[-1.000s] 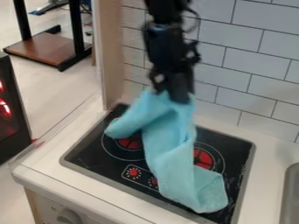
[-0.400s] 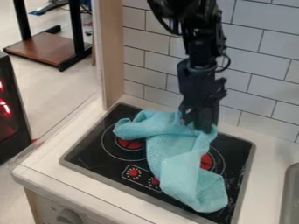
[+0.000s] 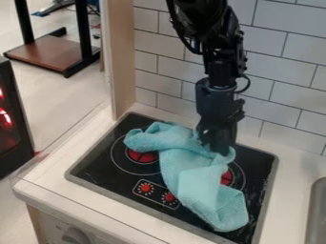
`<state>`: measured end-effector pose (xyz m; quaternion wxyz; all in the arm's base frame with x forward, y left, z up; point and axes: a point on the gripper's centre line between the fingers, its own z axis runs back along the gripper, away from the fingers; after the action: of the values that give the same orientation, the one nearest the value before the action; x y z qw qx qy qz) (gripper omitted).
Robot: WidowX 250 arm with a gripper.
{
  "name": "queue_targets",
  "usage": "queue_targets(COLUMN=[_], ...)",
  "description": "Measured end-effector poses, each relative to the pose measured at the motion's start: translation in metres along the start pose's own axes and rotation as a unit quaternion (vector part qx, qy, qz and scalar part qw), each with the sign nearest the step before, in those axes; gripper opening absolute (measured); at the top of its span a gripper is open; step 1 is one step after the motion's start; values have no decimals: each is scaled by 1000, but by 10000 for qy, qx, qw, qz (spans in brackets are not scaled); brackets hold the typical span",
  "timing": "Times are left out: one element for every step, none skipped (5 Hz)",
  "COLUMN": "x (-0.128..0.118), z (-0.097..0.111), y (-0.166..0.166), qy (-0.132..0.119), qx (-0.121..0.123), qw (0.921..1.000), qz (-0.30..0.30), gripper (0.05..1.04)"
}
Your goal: Fold the cloth from the left to right
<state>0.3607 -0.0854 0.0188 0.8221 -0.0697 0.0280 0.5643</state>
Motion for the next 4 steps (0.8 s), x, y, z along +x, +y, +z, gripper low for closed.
queue_targets(x=[-1, 6, 0, -5], z=[0, 9, 37, 55], y=[7, 12, 9, 11], qy=[27, -205, -182, -173], qx=[215, 509, 217, 77], qw=[9995, 9980, 9993, 9997], qz=[231, 298, 245, 180], gripper=[345, 631, 933, 1019])
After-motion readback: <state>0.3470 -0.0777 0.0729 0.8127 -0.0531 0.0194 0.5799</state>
